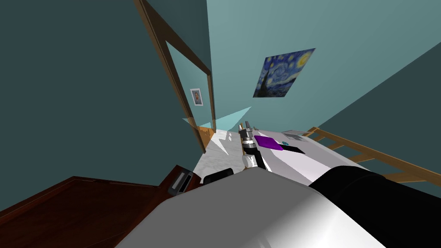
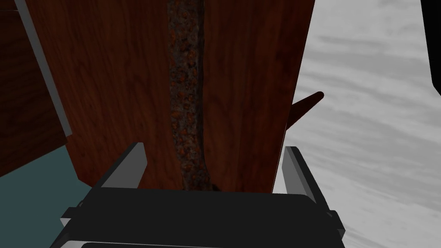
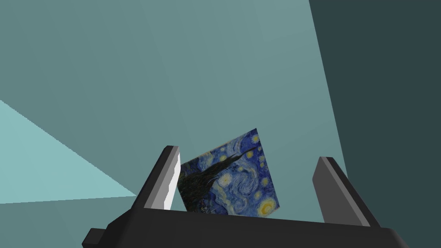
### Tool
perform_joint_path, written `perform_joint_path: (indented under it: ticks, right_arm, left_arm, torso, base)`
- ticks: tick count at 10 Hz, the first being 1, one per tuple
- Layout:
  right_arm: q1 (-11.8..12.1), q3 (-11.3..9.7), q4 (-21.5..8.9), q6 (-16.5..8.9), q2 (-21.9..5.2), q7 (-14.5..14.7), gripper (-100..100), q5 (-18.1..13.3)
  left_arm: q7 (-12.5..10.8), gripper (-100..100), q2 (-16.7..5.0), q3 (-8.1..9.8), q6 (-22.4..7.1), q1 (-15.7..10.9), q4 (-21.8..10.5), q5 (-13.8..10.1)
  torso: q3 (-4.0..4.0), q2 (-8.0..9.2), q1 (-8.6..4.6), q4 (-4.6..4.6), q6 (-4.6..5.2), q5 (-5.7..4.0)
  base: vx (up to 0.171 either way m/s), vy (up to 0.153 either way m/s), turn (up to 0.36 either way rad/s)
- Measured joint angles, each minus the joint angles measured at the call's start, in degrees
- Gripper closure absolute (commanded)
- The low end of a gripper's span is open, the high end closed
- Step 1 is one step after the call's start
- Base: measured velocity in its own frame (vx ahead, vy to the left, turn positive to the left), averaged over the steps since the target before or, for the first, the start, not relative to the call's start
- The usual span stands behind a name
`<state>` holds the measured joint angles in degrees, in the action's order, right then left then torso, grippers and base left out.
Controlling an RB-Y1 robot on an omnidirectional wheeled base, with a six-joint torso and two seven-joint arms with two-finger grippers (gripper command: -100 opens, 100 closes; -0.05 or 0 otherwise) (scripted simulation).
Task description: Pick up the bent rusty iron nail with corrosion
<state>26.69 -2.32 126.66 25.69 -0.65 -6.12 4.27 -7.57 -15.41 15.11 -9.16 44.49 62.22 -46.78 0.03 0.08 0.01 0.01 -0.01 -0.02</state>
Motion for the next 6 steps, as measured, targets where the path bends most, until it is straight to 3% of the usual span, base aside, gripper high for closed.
perform_joint_path:
  ticks: [3,4,6]
  right_arm:
    - [0.00,0.00,0.00,0.00,0.00,0.00,0,0.00]
    - [0.00,0.00,0.00,0.00,0.01,0.00,0,0.00]
    - [0.00,-0.02,0.00,0.00,0.02,0.00,0,0.00]
  left_arm:
    - [0.00,-100,0.00,0.00,0.00,0.00,0.00,0.00]
    - [0.17,-100,-0.57,0.54,0.54,1.43,0.67,-0.26]
    - [0.48,-100,-1.77,2.74,0.66,1.12,-0.82,0.14]
  torso:
    - [0.00,-0.01,-0.01,0.00,0.00,0.00]
    - [0.01,0.03,-0.22,-0.01,-0.03,-0.05]
    - [0.02,0.04,-0.61,0.01,-0.02,-0.12]
  base:
    - [-0.001,-0.022,0.012]
    - [-0.013,-0.134,0.053]
    - [-0.010,-0.169,0.050]
